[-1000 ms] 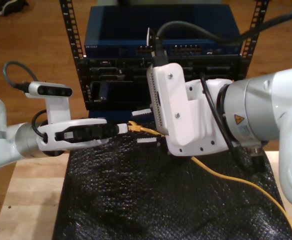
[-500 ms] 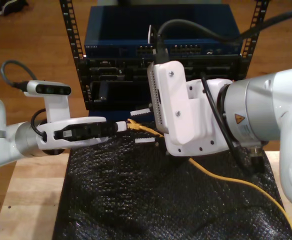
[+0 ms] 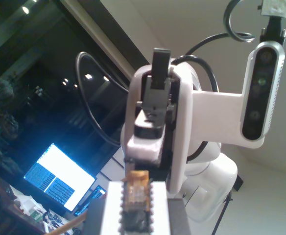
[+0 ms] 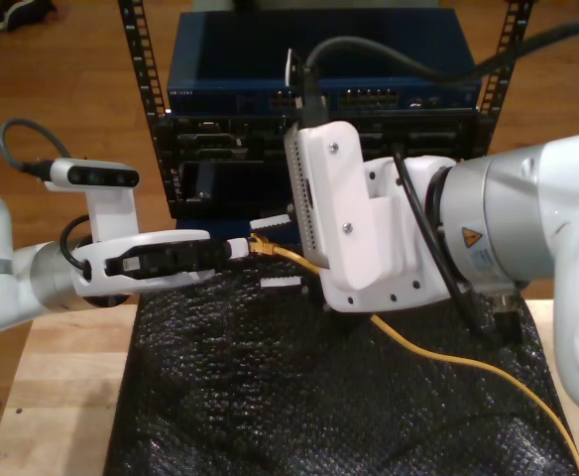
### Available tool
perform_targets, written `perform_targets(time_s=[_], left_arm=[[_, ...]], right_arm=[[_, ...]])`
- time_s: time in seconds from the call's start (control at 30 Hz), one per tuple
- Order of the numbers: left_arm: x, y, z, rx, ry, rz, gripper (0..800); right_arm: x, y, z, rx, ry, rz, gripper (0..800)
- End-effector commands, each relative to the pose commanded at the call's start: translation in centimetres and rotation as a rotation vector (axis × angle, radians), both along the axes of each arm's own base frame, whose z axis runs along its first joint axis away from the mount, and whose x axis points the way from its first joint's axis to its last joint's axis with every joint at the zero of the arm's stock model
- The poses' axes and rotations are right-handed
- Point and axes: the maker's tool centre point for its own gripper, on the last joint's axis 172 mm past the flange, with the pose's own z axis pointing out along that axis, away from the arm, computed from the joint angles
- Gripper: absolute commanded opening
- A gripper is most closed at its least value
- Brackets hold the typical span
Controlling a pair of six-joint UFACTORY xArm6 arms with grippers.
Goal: Grab the cable and plug it in
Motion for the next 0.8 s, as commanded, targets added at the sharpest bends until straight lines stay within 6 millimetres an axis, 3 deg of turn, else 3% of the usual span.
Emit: perform_targets(time_s=[0.3, 0.8], left_arm=[[-0.35, 0.17, 0.45, -0.017, -0.002, -0.013, 13], [-0.45, 0.11, 0.52, -0.02, -0.002, -0.018, 14]], right_arm=[[0.07, 0.02, 0.31, 0.004, -0.005, -0.001, 397], [-0.09, 0.22, 0.78, 0.034, 0.014, -0.006, 271]])
